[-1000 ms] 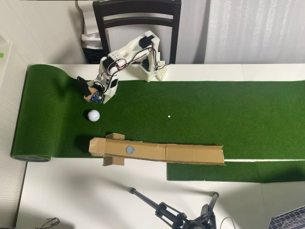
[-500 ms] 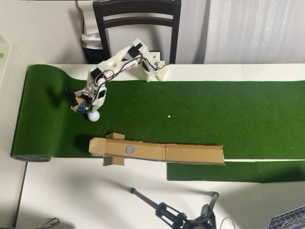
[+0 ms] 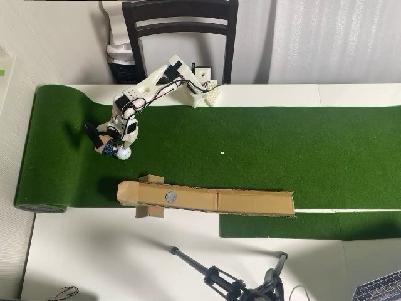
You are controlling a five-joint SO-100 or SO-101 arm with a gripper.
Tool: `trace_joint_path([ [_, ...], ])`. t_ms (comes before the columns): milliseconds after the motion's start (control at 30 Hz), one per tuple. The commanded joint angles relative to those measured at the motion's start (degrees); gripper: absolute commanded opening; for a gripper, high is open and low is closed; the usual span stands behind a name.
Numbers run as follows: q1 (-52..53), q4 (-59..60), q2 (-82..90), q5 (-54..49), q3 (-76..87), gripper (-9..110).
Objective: Pick up the golf ball and place it on the gray mark at the back.
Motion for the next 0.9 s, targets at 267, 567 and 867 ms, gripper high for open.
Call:
trace_joint_path([
  [267, -1.23, 0.97, 1.32, -1.32, -5.19, 53],
  [567, -3.87, 1.14, -0.62, -1.76, -4.83, 53],
  [867, -3.78, 0.88, -5.1, -1.85, -4.75, 53],
])
